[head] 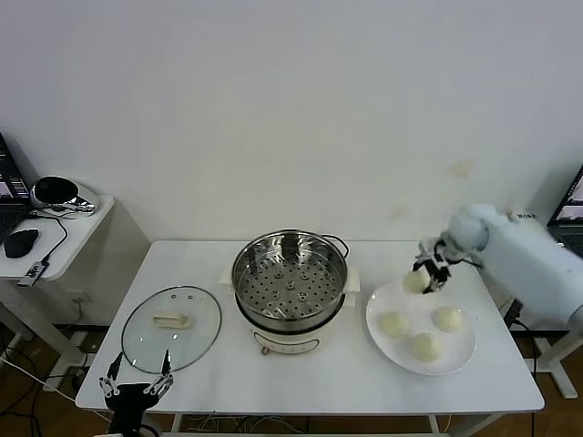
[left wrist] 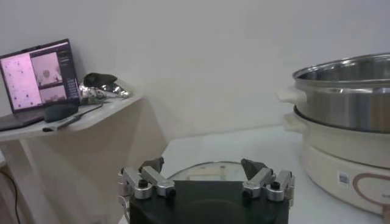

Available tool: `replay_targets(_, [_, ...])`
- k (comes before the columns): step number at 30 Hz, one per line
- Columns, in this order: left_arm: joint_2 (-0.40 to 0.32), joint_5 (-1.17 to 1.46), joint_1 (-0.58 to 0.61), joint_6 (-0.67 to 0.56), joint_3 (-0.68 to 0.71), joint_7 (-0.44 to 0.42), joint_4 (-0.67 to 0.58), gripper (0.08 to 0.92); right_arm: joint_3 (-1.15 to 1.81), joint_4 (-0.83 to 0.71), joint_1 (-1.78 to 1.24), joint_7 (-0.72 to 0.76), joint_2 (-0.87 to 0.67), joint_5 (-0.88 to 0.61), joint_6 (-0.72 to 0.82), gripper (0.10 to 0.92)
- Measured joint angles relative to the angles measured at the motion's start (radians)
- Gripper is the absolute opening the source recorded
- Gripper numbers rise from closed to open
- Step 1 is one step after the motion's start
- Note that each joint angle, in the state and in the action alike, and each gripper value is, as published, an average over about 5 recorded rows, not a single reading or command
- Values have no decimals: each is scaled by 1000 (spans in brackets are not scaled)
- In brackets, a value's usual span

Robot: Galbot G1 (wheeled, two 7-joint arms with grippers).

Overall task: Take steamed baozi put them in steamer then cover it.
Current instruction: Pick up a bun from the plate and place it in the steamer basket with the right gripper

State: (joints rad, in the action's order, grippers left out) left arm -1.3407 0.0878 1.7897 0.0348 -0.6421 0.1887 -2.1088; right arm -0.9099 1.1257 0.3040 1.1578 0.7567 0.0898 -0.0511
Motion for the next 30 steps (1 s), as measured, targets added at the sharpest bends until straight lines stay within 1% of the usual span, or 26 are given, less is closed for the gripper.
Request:
replay_targets(8, [8,11,-9,0,-8,1,6,823,-137,38,197,-25,62,-136,-75,619])
replay_targets(16, [8,23,-24,2,-25,2,12,823,-246,34,278,-57,211,-198,-184,627])
replay_targets(22, [6,25,-28,4,-36,2,13,823,-291,1,286,-82,333,-180,-292,628])
replay_targets(30, [-1,22,-24,6,-48,1,5,823,-302,-80,247,-125,472,-72,-437,628])
